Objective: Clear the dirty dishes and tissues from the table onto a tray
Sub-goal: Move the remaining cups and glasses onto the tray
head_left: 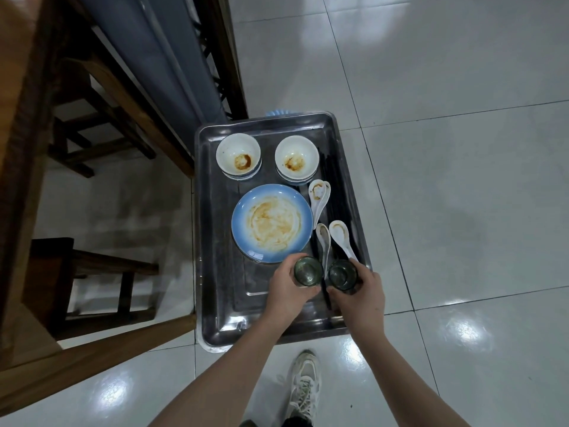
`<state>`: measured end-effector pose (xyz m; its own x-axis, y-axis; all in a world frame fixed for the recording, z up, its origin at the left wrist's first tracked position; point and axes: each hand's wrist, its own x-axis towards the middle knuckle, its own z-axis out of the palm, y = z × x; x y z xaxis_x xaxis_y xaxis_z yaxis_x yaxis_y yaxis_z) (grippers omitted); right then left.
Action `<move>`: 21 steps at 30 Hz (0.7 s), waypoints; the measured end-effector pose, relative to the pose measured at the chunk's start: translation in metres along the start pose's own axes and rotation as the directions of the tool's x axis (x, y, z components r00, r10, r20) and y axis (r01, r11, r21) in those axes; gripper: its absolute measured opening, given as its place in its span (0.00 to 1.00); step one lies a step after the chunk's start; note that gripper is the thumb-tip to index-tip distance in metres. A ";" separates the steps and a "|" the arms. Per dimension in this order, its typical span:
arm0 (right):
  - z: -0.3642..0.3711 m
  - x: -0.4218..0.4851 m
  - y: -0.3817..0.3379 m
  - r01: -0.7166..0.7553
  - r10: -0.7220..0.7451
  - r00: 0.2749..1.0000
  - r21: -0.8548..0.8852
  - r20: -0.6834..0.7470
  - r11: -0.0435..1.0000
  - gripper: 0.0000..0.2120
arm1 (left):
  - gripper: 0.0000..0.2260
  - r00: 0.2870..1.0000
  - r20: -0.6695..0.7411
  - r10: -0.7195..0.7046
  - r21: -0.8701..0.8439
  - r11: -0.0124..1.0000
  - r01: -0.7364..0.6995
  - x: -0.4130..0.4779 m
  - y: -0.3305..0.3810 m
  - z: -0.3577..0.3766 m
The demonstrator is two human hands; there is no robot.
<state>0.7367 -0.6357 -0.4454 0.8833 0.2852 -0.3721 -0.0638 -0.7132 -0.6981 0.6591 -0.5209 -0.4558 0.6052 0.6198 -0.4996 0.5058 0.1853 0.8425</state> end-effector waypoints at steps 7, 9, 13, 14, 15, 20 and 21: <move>-0.004 0.005 0.000 -0.023 0.021 0.999 0.054 0.035 0.998 0.30 | 0.34 0.996 0.065 -0.061 -0.044 0.997 0.064 -0.007 -0.003 -0.010; -0.006 0.001 0.001 -0.032 0.028 0.998 0.061 0.065 0.998 0.31 | 0.35 0.995 0.078 -0.062 -0.012 0.998 0.063 -0.012 -0.002 -0.017; -0.015 -0.017 -0.004 -0.066 0.062 0.995 0.049 0.083 0.997 0.35 | 0.34 0.994 0.076 -0.082 0.006 0.997 0.082 -0.032 0.007 -0.032; -0.019 -0.024 -0.008 -0.079 0.074 0.994 0.052 0.082 0.996 0.35 | 0.34 0.994 0.067 -0.088 0.008 0.996 0.088 -0.038 0.011 -0.037; -0.025 -0.033 -0.012 -0.082 0.077 0.994 0.062 0.078 0.995 0.35 | 0.33 0.994 0.061 -0.089 0.013 0.996 0.089 -0.045 0.016 -0.044; -0.063 -0.076 -0.046 -0.017 0.012 0.999 0.135 0.039 0.991 0.29 | 0.31 0.996 0.029 -0.090 0.039 0.995 0.088 -0.084 0.054 -0.081; -0.072 -0.084 -0.055 0.006 -0.010 1.000 0.130 0.027 0.991 0.27 | 0.30 0.996 0.029 -0.082 0.036 0.996 0.081 -0.092 0.064 -0.089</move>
<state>0.6992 -0.6664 -0.3313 0.8713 0.3090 -0.3814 -0.1182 -0.6220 -0.7740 0.5813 -0.4979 -0.3379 0.5792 0.5802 -0.5726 0.5751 0.2070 0.7915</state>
